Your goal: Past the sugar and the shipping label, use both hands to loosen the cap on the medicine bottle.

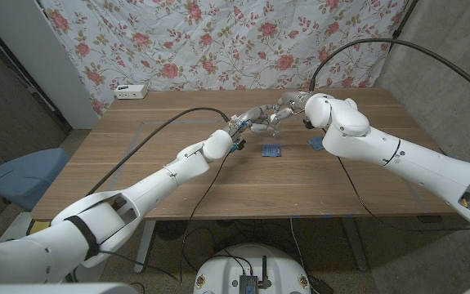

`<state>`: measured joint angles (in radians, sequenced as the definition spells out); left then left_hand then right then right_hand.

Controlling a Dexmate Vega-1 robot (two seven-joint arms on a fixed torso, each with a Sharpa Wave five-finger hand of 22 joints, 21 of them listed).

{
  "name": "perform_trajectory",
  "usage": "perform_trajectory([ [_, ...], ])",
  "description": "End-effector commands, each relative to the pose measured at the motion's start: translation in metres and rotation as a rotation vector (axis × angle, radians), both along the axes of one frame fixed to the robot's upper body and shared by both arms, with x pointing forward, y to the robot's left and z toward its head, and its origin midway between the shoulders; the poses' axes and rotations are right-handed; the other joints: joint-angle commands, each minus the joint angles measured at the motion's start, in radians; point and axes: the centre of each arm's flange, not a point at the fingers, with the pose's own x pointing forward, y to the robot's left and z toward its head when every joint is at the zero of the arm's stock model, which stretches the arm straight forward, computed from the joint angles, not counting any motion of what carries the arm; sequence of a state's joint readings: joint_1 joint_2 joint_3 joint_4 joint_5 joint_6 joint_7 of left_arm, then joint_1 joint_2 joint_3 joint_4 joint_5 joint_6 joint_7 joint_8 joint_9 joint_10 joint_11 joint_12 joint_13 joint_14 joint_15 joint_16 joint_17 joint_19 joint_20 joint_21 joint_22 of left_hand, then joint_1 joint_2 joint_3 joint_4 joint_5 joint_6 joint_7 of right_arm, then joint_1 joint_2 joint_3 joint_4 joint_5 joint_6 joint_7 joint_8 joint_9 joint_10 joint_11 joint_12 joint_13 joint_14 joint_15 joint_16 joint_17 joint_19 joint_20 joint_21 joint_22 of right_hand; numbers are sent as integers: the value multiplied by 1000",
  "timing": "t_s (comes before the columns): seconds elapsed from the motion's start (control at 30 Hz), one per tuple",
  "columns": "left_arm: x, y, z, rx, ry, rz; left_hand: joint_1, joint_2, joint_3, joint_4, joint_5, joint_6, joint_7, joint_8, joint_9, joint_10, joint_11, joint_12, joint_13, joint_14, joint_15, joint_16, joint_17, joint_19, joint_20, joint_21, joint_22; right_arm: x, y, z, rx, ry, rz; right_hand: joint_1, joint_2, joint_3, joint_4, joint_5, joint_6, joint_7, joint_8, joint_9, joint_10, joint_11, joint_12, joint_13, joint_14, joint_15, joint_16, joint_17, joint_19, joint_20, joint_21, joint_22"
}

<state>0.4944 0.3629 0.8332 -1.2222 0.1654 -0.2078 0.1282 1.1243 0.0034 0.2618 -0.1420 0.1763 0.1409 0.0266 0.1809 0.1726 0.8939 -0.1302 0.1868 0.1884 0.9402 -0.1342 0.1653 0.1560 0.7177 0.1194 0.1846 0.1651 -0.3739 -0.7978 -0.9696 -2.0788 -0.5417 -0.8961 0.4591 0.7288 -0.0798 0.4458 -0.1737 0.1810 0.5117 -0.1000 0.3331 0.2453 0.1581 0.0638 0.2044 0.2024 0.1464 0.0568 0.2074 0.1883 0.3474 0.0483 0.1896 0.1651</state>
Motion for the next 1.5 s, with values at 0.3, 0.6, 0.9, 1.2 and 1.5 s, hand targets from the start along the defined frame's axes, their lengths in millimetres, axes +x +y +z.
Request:
perform_trajectory([
  [0.3, -3, 0, -4, -1, 7, 0, -3, 6, 12, 1, 1, 2, -14, 5, 2, 22, -14, 9, 4, 8, -64, 7, 4, -3, -5, 0, 2, 1, -1, -4, 6, -13, -12, 20, 1, 10, 4, 0, 39, -2, 24, 11, 22, -1, 9, 5, 21, -12, 10, 6, 20, -5, 8, 3],
  [0.6, -1, 0, -3, 0, 9, 5, -4, 6, 15, 1, 1, 3, -14, 5, 1, 22, -13, 8, 4, 9, -64, 7, 4, -5, -4, 0, 2, 5, -1, -3, 8, -10, -13, 37, 0, 11, 3, 1, 64, 6, 42, 18, 35, 1, 10, 6, 33, -10, 12, 6, 34, -9, 10, 3],
  [0.9, 2, -2, -2, -1, 9, 0, -6, 6, 17, 2, 1, 2, -15, 4, 1, 22, -10, 8, 4, 9, -63, 8, 4, -6, -3, -1, 2, 7, 0, -2, 5, -9, -8, 44, 3, 10, 6, 2, 89, 1, 59, 24, 37, -2, 9, 6, 39, -12, 14, 8, 38, -9, 9, 3],
  [1.2, 4, -2, -1, -2, 9, -2, -8, 7, 20, 3, 1, 2, -14, 4, 1, 22, -13, 7, 4, 10, -64, 8, 4, -8, -3, -1, 2, 10, 0, -2, 3, -9, -6, 52, 5, 9, 7, 2, 112, -3, 75, 29, 44, -3, 9, 6, 43, -15, 15, 9, 43, -11, 8, 3],
  [1.5, 4, -2, 0, -1, 10, -2, -11, 8, 22, 3, 1, 2, -15, 4, 1, 23, -13, 7, 4, 10, -63, 7, 4, -7, -4, 0, 2, 12, 1, -2, 7, -11, -10, 56, 10, 8, 10, 3, 128, -7, 88, 35, 48, -1, 8, 6, 46, -17, 16, 11, 46, -13, 8, 3],
])
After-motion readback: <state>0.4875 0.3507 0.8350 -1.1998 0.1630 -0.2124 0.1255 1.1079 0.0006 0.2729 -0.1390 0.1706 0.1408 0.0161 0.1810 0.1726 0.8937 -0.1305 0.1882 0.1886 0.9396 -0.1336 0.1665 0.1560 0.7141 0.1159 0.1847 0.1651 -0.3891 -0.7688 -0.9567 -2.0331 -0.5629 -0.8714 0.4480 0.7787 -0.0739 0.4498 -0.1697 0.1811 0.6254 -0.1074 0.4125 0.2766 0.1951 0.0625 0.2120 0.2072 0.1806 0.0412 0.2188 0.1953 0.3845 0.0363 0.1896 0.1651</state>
